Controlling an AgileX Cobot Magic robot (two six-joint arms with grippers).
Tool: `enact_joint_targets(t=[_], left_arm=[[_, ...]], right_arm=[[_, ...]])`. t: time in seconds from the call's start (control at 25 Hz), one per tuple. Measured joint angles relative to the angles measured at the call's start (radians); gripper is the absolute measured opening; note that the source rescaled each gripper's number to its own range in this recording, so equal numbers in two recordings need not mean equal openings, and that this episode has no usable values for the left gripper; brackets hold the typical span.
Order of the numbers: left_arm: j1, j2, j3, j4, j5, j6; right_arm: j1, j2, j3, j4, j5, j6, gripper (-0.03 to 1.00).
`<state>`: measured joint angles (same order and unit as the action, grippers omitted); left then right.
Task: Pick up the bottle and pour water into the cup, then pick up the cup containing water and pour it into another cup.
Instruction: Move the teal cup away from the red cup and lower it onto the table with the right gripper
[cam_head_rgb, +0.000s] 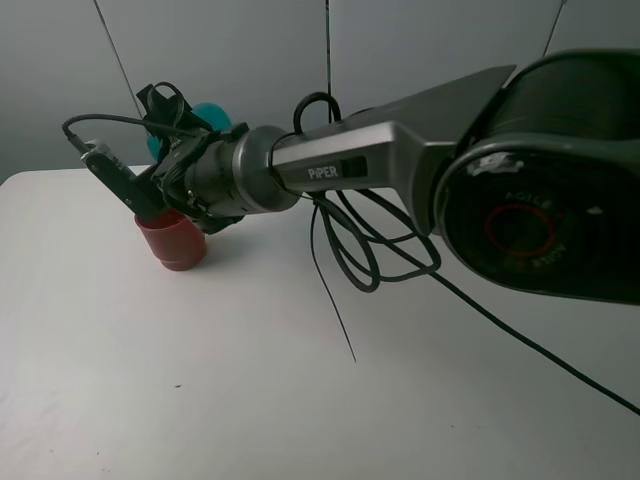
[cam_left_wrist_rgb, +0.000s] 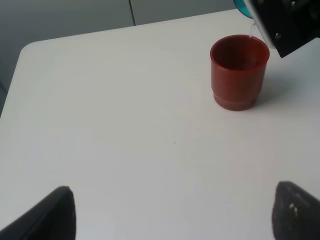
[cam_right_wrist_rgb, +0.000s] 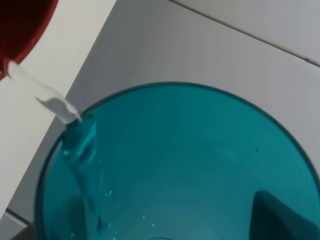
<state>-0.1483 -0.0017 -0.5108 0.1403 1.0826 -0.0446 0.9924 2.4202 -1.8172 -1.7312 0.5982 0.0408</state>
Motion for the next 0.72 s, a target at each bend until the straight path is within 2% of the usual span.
enact_joint_targets(t=[0.56, 0.64, 0.72], left_arm=[[0.000, 0.000, 0.000, 0.000, 0.000, 0.000], [0.000, 0.000, 0.000, 0.000, 0.000, 0.000], [0.000, 0.000, 0.000, 0.000, 0.000, 0.000]], right_arm=[[0.002, -0.014, 0.000, 0.000, -0.066, 0.004, 0.15], [0.002, -0.030, 0.000, 0.043, -0.100, 0.008, 0.15], [0.002, -0.057, 0.000, 0.159, -0.145, 0.010, 0.15]])
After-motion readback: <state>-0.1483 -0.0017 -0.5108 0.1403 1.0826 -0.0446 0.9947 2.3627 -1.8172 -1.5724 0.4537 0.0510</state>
